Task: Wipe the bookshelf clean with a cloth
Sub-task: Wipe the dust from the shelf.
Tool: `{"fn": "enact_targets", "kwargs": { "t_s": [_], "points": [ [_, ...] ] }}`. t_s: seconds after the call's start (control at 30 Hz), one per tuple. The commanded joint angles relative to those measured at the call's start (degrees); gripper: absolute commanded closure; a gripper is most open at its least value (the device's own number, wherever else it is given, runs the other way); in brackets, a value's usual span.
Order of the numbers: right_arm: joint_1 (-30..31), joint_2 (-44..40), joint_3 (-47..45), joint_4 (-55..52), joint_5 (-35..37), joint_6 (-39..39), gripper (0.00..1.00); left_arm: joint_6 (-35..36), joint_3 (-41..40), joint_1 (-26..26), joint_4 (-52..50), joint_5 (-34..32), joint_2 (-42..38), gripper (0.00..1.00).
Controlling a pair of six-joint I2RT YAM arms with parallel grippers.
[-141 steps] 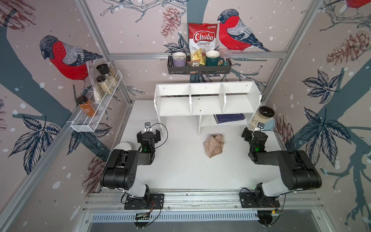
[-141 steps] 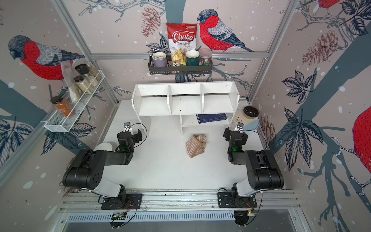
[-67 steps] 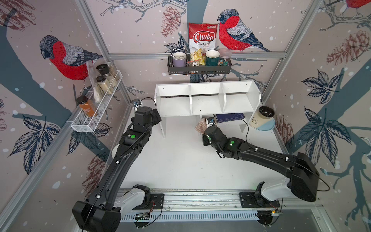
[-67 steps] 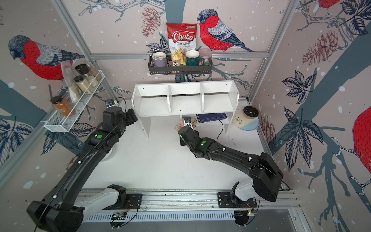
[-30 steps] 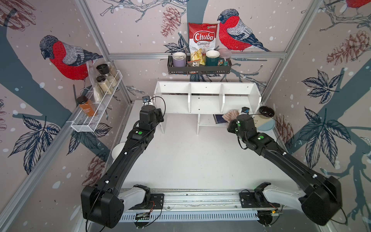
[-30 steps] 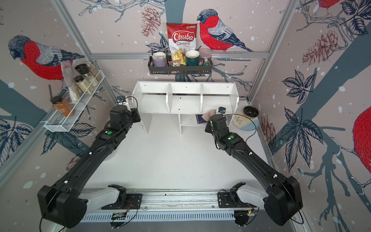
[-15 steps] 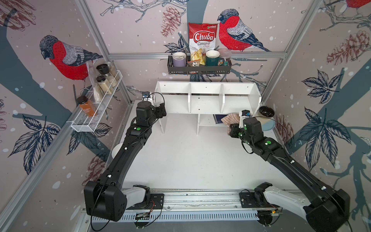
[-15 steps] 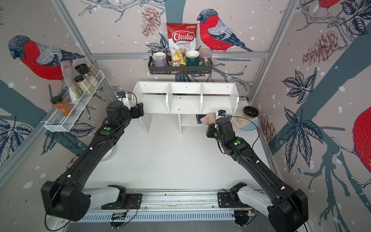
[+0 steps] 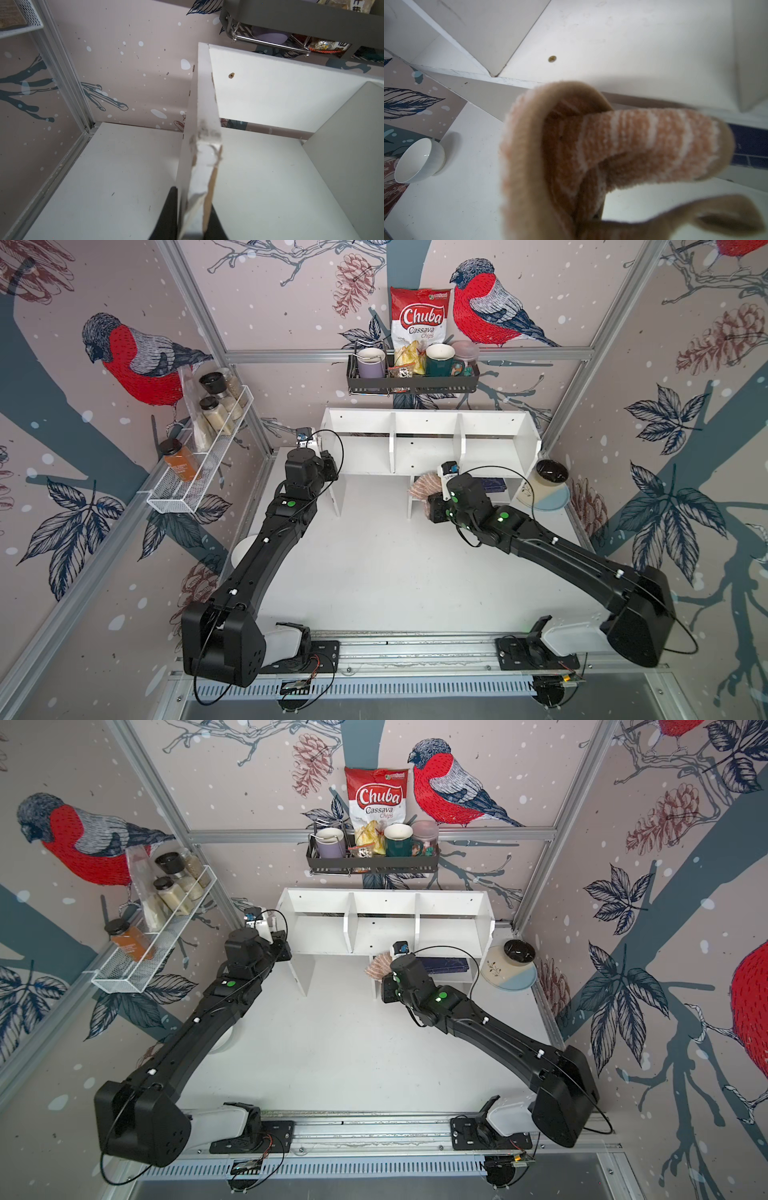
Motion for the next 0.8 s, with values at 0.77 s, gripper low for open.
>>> {"fn": "enact_targets", "kwargs": {
  "t_s": [0.77],
  "points": [
    [-42.95, -7.15, -19.80, 3.86, -10.91, 5.87, 1.00, -1.15, -0.39, 0.52, 1.09, 7.15, -0.08, 1.00]
  ]
}}
